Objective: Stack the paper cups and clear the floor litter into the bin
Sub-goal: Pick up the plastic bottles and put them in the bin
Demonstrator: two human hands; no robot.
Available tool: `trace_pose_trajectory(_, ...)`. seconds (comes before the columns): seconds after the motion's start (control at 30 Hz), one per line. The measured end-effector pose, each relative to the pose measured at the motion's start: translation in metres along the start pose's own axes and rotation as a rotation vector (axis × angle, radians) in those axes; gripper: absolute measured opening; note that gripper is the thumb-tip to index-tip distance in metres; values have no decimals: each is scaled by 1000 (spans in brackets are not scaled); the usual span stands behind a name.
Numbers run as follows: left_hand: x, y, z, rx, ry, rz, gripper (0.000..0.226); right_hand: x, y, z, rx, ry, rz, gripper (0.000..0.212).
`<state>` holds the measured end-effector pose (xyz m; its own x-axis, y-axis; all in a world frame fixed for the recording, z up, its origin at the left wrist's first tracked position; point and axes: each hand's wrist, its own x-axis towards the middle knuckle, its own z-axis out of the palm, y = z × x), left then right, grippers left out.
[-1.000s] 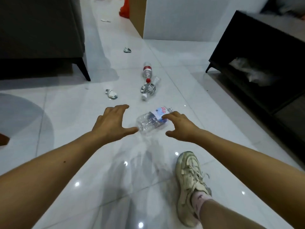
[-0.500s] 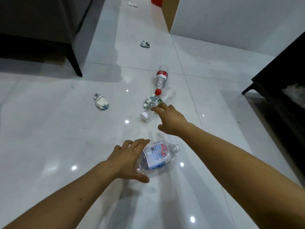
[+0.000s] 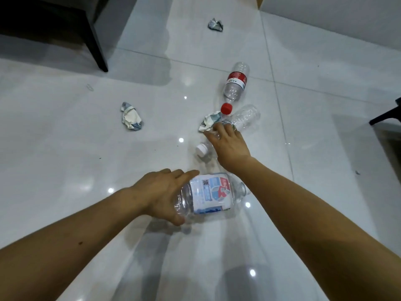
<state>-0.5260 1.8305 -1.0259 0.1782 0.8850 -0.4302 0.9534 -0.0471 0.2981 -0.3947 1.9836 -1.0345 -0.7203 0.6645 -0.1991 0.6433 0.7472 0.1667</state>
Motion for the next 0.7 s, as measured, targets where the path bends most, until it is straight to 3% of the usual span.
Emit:
trace_pose_trajectory(0.1,1,-4,-2,-16,-2,2,110,-1,1,-3,-41,-19,-12,56)
trace_pose_trajectory(0.23,-7,-15,-10,-23,27,-32,108,-12,1,-14,-66,-85,-82,52)
trace_pose_trajectory(0.5,-74,-34,-49,83,269,-102,107,-31,-24,-95,324,231,26,54)
trace_pose_trajectory(0.6,-109,-40,-71,123,326,-144,109,-44,-47,-124,627,370,91,56)
trace_pose_trajectory(0.7,-160,-52,-83,179,348,-183,107,-60,-82,-144,888,400,105,56)
